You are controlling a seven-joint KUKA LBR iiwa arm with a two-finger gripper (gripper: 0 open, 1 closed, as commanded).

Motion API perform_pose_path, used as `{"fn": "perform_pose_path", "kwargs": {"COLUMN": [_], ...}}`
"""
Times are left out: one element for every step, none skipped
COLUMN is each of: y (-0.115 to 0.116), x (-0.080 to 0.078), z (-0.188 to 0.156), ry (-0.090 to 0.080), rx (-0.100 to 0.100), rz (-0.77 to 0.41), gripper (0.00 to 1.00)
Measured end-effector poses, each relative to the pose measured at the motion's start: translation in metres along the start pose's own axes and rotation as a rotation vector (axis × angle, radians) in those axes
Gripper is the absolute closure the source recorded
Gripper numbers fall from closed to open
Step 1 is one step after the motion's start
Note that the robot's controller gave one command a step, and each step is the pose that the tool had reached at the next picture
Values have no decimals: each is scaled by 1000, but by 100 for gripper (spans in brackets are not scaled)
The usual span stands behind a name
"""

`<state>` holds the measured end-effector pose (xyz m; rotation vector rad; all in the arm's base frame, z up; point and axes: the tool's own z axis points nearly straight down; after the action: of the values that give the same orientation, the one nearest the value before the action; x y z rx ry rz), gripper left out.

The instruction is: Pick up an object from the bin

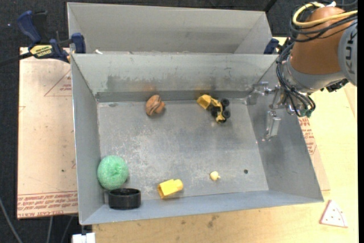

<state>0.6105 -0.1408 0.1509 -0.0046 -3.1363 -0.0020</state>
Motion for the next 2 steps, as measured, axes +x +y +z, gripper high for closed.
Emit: {"fn": "perform_pose_path", "kwargs": {"y": [0,23], "x": [-2,-30], "z": [-5,25], "ry": [-7,-13], "rx": [1,3], "rz": [-3,-23], "gripper": [0,0]}}
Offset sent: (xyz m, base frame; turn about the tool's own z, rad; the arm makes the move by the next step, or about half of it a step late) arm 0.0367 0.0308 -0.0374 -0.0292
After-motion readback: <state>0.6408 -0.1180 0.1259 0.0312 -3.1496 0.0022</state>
